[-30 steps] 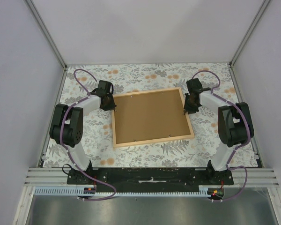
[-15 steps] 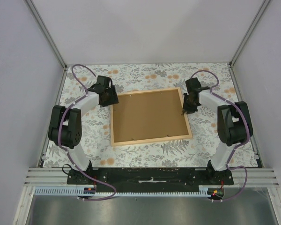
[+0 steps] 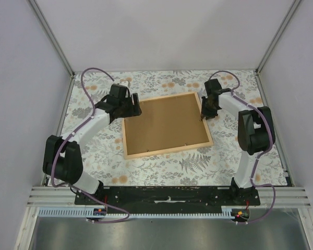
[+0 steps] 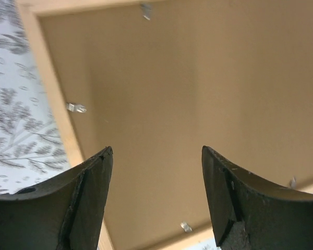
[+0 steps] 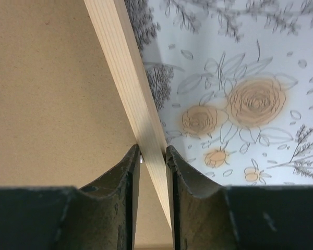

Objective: Put the photo into the frame

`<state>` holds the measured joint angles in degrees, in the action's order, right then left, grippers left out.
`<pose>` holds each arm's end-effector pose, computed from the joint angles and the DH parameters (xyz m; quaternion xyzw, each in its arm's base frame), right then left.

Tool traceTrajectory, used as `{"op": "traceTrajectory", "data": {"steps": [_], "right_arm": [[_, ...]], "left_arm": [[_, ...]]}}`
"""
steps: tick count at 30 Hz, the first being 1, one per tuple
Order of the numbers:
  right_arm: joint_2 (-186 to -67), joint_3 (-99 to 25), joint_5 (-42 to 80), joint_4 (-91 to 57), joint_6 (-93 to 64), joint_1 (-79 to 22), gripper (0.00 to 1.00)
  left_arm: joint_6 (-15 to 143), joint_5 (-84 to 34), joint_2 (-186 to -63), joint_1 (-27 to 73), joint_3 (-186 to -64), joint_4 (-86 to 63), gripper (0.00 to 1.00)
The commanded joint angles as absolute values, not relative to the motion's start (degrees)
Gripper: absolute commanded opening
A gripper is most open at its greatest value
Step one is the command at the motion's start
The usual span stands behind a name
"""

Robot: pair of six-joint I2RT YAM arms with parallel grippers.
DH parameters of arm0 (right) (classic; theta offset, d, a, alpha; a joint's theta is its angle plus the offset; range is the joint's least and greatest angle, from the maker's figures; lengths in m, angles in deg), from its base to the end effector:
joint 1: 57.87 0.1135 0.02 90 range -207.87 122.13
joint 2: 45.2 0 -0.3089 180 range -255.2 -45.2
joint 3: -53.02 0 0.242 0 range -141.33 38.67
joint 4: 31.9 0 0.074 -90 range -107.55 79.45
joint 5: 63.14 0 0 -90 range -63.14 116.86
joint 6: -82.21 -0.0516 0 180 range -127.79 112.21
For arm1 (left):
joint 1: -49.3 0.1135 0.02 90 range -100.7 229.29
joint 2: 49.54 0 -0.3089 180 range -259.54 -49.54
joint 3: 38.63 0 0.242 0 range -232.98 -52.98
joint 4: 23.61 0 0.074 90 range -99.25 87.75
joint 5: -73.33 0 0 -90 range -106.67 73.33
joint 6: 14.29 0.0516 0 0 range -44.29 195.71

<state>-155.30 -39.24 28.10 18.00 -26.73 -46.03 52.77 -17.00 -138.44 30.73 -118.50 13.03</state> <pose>0.3957 0.0818 0.2132 0.0628 0.9791 0.0410 0.1889 0.3230 -0.1088 0.2945 -0.0342 0.9255 -0.1362 0.3518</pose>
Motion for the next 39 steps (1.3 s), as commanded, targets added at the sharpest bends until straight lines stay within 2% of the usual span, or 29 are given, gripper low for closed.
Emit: {"op": "traceTrajectory", "data": {"steps": [1, 5, 10, 17, 29, 35, 39], "right_arm": [[-156.6, -46.9, 27.9, 17.5, -25.6, -46.8, 0.42], [-156.5, -49.7, 28.4, 19.4, -25.5, -47.1, 0.69], [-150.2, -47.6, 30.6, 21.6, -26.7, -47.5, 0.86], [-133.6, -30.7, 32.7, 20.9, -31.3, -48.5, 0.88], [-99.5, -0.1, 34.1, 23.3, -45.8, -48.6, 0.88], [-95.0, 4.2, 32.8, 25.4, -49.5, -48.5, 0.88], [-94.9, 7.5, 31.1, 21.4, -51.6, -48.6, 0.89]], "left_arm": [[55.5, -19.2, -133.7, 24.0, -115.4, 14.9, 0.75], [55.7, -21.2, -132.2, 19.2, -113.5, 14.7, 0.75], [57.8, -22.6, -131.9, 13.2, -113.3, 13.8, 0.75], [61.3, -22.2, -133.1, 6.0, -114.4, 13.8, 0.75], [61.7, -23.0, -132.9, 4.9, -115.4, 14.4, 0.74], [62.0, -22.5, -133.3, 4.8, -115.6, 14.7, 0.74], [62.0, -21.9, -134.0, 4.8, -115.8, 14.7, 0.74]]}}
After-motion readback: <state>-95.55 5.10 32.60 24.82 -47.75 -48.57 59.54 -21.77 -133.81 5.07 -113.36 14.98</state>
